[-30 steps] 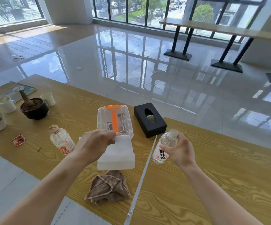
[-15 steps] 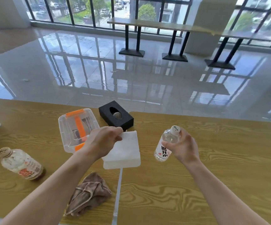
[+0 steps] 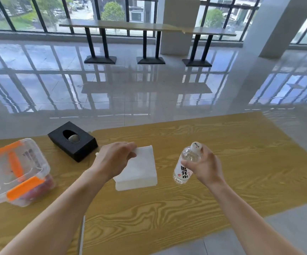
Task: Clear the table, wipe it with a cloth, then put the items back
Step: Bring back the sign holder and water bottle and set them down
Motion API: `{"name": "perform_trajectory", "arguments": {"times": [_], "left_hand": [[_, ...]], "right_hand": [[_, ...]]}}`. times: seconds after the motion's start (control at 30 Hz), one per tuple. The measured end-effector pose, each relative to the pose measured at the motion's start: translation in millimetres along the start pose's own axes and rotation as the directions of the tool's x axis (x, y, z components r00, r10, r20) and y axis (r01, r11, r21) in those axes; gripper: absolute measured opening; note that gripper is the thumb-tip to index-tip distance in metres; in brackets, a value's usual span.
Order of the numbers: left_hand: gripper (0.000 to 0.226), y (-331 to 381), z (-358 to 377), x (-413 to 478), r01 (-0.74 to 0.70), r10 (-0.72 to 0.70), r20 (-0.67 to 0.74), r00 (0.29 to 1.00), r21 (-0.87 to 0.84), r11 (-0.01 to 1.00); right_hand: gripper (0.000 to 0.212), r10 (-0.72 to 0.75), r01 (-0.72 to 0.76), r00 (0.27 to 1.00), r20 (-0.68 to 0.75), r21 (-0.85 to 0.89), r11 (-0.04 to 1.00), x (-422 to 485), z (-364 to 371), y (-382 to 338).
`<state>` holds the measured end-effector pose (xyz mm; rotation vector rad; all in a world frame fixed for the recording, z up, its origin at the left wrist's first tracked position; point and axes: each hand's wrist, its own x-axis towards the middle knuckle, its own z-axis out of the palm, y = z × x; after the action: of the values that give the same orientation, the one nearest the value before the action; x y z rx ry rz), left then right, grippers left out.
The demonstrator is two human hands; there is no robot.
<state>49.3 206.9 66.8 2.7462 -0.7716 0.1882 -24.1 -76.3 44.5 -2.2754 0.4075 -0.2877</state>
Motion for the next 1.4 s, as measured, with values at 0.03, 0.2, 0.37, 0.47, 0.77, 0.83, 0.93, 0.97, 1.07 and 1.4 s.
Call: {"name": "perform_trajectory", "arguments": {"times": [0.03, 0.2, 0.37, 0.47, 0.77, 0.83, 0.93, 0.97, 1.07, 1.4], "left_hand": [[0.028, 12.7, 5.9, 7.6, -0.008, 0.008, 0.007, 1.000, 0.000, 1.000], [0.024, 73.8, 33.3, 43.9, -0.036, 0.036, 0.017, 0.999, 0.000, 0.999], [0.026, 125.9, 53.6, 76.3, -0.048, 0.048, 0.014, 0.999, -0.008, 0.999], [0.030, 149.8, 61.7, 93.0, -0.064, 0.065, 0.016, 0.998, -0.021, 0.998], [0.026, 171.5, 89.8, 145.9, -0.106, 0.108, 0.061, 0.992, -0.039, 0.994], [0.025, 171.8, 95.7, 155.0, -0.105, 0.109, 0.072, 0.991, -0.052, 0.993], [0.024, 170.8, 102.3, 166.0, -0.105, 0.111, 0.086, 0.990, -0.064, 0.992], [0.024, 170.5, 104.5, 169.2, -0.102, 0.108, 0.092, 0.990, -0.065, 0.993], [0.022, 172.5, 109.1, 177.0, -0.088, 0.093, 0.110, 0.990, -0.056, 0.995], [0.020, 211.1, 123.8, 186.9, 0.042, -0.047, 0.095, 0.994, 0.051, 0.998]], "right_hand": [[0.041, 0.011, -0.011, 1.000, -0.005, 0.001, 1.000, 3.1, -10.2, 10.3], [0.042, 0.054, -0.054, 0.998, -0.015, -0.018, 0.998, 21.4, -58.6, 60.9], [0.045, 0.084, -0.085, 0.996, -0.019, -0.047, 0.995, 38.1, -97.8, 104.1], [0.048, 0.101, -0.102, 0.994, -0.028, -0.053, 0.993, 47.9, -113.7, 122.4], [0.046, 0.144, -0.146, 0.988, -0.058, -0.044, 0.988, 80.8, -133.0, 152.0], [0.041, 0.151, -0.154, 0.986, -0.067, -0.050, 0.987, 87.1, -133.4, 154.3], [0.041, 0.169, -0.173, 0.984, -0.058, -0.068, 0.983, 96.8, -133.6, 158.4], [0.041, 0.170, -0.174, 0.984, -0.053, -0.070, 0.982, 99.6, -133.7, 160.3], [0.039, 0.173, -0.175, 0.984, -0.046, -0.054, 0.983, 107.0, -135.3, 170.7], [0.037, 0.072, -0.072, 0.993, 0.093, -0.003, 0.997, 147.1, -156.2, 210.5]]}}
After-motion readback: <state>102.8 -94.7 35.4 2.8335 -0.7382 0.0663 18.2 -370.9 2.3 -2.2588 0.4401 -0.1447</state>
